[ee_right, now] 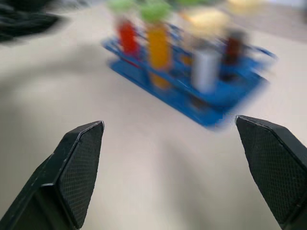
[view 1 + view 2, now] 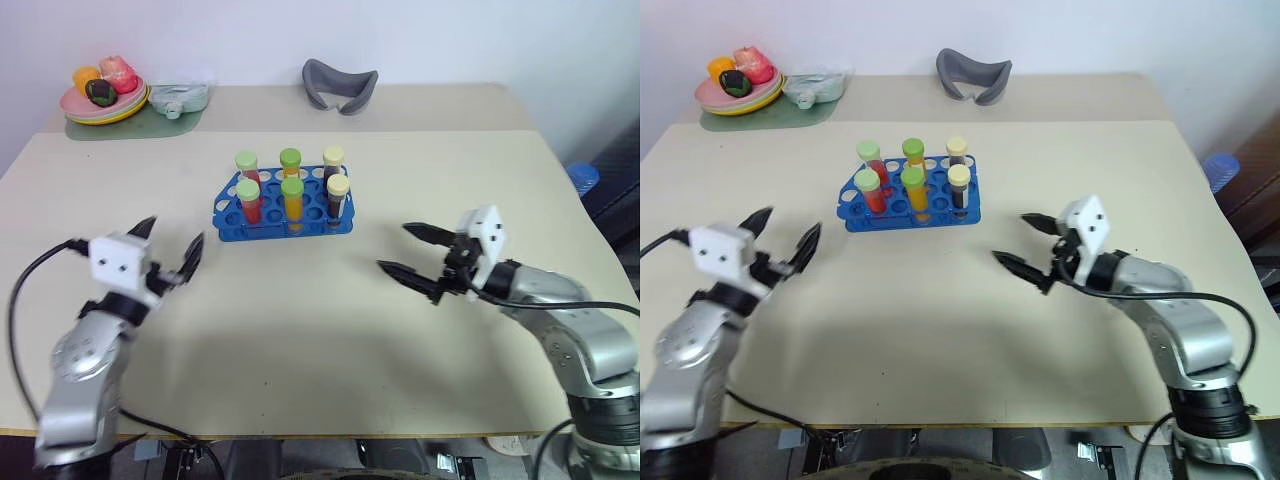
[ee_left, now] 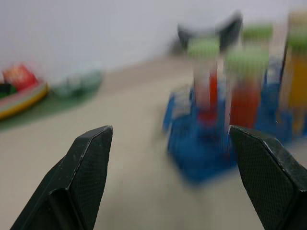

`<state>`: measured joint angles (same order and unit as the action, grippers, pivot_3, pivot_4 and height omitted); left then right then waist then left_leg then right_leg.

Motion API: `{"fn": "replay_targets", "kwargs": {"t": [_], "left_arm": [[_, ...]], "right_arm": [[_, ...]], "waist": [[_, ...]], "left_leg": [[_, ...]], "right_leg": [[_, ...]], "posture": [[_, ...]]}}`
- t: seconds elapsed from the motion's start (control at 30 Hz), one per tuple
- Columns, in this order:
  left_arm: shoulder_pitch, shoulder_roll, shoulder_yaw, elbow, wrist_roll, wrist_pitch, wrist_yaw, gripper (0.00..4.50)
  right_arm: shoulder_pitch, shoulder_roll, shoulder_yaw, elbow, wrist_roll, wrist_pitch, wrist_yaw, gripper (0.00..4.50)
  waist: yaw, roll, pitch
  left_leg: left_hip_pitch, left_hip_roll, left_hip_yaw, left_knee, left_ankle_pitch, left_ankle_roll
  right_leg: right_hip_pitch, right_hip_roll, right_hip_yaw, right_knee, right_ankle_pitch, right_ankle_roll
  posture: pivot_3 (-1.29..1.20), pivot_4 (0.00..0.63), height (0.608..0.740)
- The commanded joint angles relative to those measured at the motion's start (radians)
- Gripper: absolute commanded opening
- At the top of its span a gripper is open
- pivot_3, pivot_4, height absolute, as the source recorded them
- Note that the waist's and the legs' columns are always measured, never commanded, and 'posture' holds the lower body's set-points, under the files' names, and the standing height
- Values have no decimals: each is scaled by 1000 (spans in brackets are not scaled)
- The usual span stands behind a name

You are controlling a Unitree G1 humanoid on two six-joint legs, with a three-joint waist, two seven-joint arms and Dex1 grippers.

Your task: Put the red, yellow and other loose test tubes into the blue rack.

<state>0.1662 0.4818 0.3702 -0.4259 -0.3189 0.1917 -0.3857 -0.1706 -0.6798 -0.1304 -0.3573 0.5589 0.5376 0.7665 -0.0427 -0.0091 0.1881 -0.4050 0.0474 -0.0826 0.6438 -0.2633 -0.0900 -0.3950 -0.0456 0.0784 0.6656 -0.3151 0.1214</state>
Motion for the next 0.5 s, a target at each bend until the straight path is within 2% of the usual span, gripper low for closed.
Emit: {"fn": "replay_targets", "kwargs": {"t": [0.03,0.2,0.5], "left_arm": [[61,34,104,-6,-30,-1,-36,3946],[113,31,154,-11,-24,3,-26,3946],[190,-58,123,-94,0,21,38,3946]], "right_arm": [[1,-45,-54,75,-49,-90,46,4500],[-27,-58,-48,188,-104,-153,64,4500],[-87,-38,0,230,-128,-145,89,4500]], "waist": [[0,0,0],[0,0,0],[-1,0,0]], "left_leg": [[0,0,0,0,0,0],[0,0,0,0,0,0],[1,0,0,0,0,0]], "right_leg": [[0,0,0,0,0,0],[1,0,0,-1,0,0],[1,0,0,0,0,0]], "posture": [[0,150,740],[0,150,740],[0,150,740]]}}
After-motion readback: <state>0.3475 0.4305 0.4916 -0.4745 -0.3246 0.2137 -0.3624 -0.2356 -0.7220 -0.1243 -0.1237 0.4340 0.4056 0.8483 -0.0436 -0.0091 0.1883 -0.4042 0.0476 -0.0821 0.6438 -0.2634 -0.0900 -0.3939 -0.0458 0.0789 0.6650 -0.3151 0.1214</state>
